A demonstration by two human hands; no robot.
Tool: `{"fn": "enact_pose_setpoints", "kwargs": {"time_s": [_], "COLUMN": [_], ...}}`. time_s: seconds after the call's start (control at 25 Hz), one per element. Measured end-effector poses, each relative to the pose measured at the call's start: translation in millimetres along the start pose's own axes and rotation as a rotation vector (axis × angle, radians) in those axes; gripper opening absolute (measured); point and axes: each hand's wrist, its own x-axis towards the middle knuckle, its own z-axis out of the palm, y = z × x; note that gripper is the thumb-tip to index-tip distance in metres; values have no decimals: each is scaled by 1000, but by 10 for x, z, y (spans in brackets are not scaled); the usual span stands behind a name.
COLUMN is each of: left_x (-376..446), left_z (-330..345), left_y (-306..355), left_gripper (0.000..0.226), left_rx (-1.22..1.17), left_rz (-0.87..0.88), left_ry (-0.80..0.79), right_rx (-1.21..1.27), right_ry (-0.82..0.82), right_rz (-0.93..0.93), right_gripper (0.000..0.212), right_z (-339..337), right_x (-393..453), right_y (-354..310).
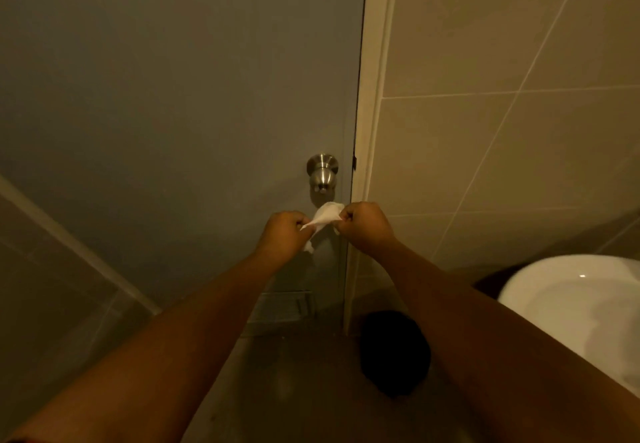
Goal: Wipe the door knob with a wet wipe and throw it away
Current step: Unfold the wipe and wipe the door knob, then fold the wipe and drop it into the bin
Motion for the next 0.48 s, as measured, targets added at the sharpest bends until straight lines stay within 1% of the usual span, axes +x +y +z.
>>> {"fn": "enact_pose_setpoints", "kwargs": {"time_s": [0.12, 0.24, 0.36, 0.48], "left_x": [-64, -156, -330, -527], "left_z": [38, 59, 53, 73], "left_y": [-16, 36, -29, -130], "left_gripper": [19, 23, 23, 22], "left_rx": [-10, 0, -21, -103], "left_rz": [34, 19, 42, 21], "left_ry": [-40, -80, -159, -235], "right_rx": [50, 96, 183, 241], "right_ry": [55, 153, 140, 180], "right_rz": [40, 67, 94, 210], "right_gripper": [4, 17, 23, 29], "right_z": [31, 42, 50, 85], "right_x": [-216, -466, -774, -1052], "right_y": [117, 139, 76, 18]}}
